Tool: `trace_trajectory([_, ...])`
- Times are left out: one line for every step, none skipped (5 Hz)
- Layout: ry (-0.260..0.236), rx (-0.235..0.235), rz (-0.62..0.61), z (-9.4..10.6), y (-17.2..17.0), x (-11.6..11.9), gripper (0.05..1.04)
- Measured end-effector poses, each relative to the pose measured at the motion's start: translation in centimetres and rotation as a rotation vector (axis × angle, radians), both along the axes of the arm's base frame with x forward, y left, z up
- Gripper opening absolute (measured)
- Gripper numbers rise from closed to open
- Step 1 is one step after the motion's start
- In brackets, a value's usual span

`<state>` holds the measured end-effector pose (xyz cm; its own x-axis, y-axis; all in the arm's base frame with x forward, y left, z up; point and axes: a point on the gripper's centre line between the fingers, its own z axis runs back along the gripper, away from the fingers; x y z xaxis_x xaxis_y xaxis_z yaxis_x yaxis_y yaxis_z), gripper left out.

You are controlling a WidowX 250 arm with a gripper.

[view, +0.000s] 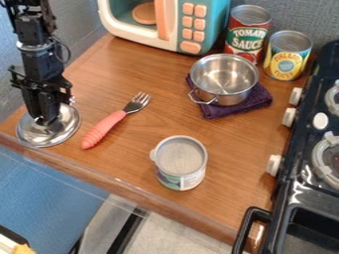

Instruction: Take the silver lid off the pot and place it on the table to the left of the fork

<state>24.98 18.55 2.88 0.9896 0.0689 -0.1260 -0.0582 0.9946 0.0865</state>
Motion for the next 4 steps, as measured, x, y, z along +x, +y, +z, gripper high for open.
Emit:
trace_trajectory([-0.018,0.010,-0.028,0.1,-0.8,-0.3,0.632])
trace_trajectory([-0.071,0.028,-0.061,2.9,-1.9,-1.0,0.925])
trace_trajectory([-0.147,0.031,-0.083,5.2,-2.7,-1.0,1.012])
trace_trajectory([-0.141,0.012,-0.086,5.5,-3.0,-1.2,1.009])
